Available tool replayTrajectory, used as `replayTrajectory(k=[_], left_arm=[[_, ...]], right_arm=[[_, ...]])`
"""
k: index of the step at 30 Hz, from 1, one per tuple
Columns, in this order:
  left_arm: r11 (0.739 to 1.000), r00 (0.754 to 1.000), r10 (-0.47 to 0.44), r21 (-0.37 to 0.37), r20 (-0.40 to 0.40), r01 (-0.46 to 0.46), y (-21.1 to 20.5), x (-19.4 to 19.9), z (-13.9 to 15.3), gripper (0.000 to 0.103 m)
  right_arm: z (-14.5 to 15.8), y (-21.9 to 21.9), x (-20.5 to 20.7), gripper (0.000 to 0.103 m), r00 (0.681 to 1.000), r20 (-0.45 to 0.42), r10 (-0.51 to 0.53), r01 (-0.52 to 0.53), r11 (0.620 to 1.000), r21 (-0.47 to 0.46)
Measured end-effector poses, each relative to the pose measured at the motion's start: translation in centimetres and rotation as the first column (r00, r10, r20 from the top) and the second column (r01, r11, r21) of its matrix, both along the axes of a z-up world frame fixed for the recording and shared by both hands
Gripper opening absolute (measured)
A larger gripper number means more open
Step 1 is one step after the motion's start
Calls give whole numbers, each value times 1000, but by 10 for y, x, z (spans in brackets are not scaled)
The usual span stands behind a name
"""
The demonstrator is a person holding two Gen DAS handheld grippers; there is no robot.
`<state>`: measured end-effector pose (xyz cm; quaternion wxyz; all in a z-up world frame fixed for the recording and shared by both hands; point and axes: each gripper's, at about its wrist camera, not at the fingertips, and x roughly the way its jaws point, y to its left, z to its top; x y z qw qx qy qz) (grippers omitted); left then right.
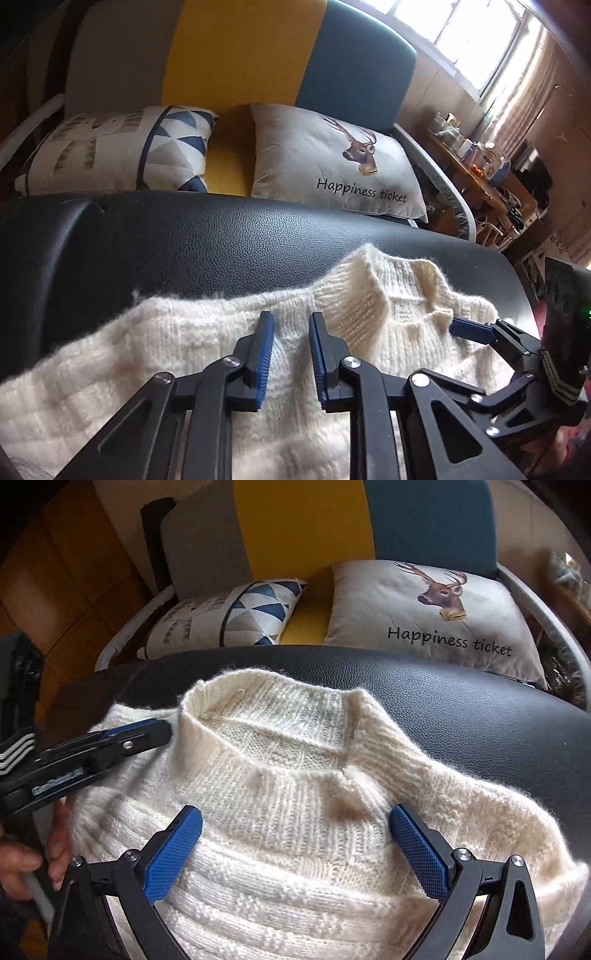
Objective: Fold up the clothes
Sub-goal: 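Smooth the folded sweater near the collar with both grippers, then grasp the sweater sleeve cuff with the left gripper and lift it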
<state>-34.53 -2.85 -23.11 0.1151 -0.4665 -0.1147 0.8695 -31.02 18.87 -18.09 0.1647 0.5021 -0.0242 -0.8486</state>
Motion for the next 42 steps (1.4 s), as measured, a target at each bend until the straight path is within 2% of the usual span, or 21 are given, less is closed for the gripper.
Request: replayTrajectory(k=[2,5,8,11,14,16,18,20,21,22,24,25,26,29,31,33,34,37,39,42], left_arm=[[1000,1000,2,-10,-19,-3,-2,12,10,22],[1000,999,22,18,-41,-21,-15,38,21,22],[999,998,47,9,-44,-47,-27,60,19,22],[997,997,76,6,-27,-76,-41,73,7,23],[995,995,102,12,-8,-102,-55,85,-4,22],[991,994,109,78,19,-110,-64,88,0,22],[962,991,130,235,36,-135,-86,102,8,22],[907,986,159,386,54,-168,-111,118,14,25],[866,979,196,458,62,-202,-131,133,15,26],[820,967,242,517,75,-246,-153,150,14,28],[727,923,366,582,119,-364,-204,188,7,29],[683,891,432,595,141,-425,-228,207,3,29],[629,847,506,602,163,-492,-257,230,-2,29],[463,700,677,608,228,-645,-335,293,-16,33],[335,595,748,607,294,-721,-379,328,-27,34],[255,522,785,592,334,-764,-408,348,-34,35],[225,491,797,582,352,-782,-420,355,-38,35],[178,453,802,568,389,-804,-439,360,-47,37],[174,458,798,578,391,-797,-442,354,-49,37],[179,454,801,568,390,-803,-442,340,-48,38]], right_arm=[[7,-2,5,103,1000,-3,-24,24,1000,0],[21,-9,24,103,999,-32,-24,24,1000,-19],[27,-23,54,103,998,-59,1,-2,1000,-23],[20,-42,79,103,999,-44,15,-15,1000,-2],[-2,-64,90,103,1000,6,16,-16,996,84],[-6,-76,94,103,999,-21,24,-20,986,168],[2,-74,98,103,1000,-8,0,1,993,122],[12,-69,108,103,1000,-5,-7,7,999,37],[16,-68,114,103,1000,-8,-4,4,1000,-4],[18,-68,123,103,1000,-18,1,-1,1000,-22],[19,-71,138,103,999,-40,-3,2,1000,-20],[18,-71,145,103,999,-50,-5,4,1000,-21],[14,-72,149,103,999,-52,-9,8,1000,-23],[-1,-73,157,103,999,-40,-33,32,999,-8],[-7,-75,160,103,998,-49,-42,42,999,7],[-10,-77,162,103,997,-67,-40,42,999,29],[-12,-78,162,103,997,-75,-34,37,999,39],[-15,-78,166,103,995,-100,-20,25,999,49],[-16,-76,167,103,994,-107,-19,23,999,40],[-16,-73,166,103,994,-108,-22,25,999,22]])
